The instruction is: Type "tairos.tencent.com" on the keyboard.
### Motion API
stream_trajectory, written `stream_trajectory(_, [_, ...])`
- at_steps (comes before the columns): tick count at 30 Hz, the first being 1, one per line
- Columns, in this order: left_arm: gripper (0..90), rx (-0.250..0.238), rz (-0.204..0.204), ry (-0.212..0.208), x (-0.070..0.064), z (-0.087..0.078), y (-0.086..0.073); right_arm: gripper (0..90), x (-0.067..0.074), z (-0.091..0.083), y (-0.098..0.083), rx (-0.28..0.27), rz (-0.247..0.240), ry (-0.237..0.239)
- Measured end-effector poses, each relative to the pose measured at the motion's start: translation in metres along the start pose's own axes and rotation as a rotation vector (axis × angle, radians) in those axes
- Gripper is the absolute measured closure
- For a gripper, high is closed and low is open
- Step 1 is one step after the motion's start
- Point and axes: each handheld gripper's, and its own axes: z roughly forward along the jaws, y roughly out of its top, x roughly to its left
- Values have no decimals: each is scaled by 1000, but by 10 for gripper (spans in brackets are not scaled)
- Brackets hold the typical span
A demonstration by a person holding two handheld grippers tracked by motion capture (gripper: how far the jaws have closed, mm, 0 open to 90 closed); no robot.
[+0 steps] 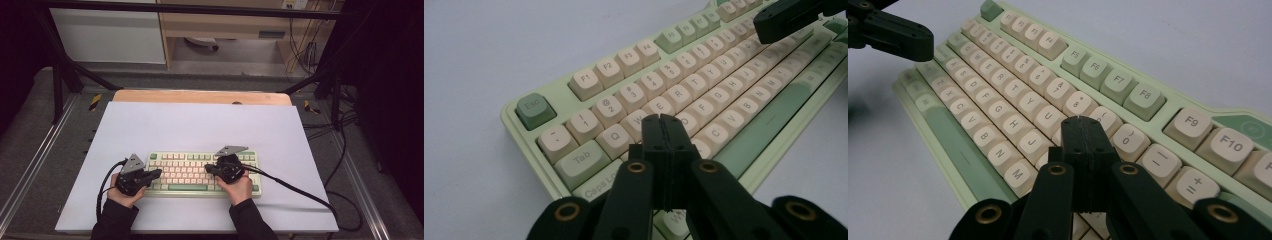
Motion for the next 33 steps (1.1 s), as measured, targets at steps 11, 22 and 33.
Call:
stream_trajectory(11, [900, 3, 4, -1, 0, 1, 0, 900, -2, 7, -3, 21, 0, -14])
stream_trajectory(22, [900, 5, 5, -2, -1, 1, 0, 900, -1, 7, -4, 25, -11, -12])
stream_trajectory(33, [900, 2, 5, -3, -1, 1, 0, 900, 3, -7, -2, 15, -35, -6])
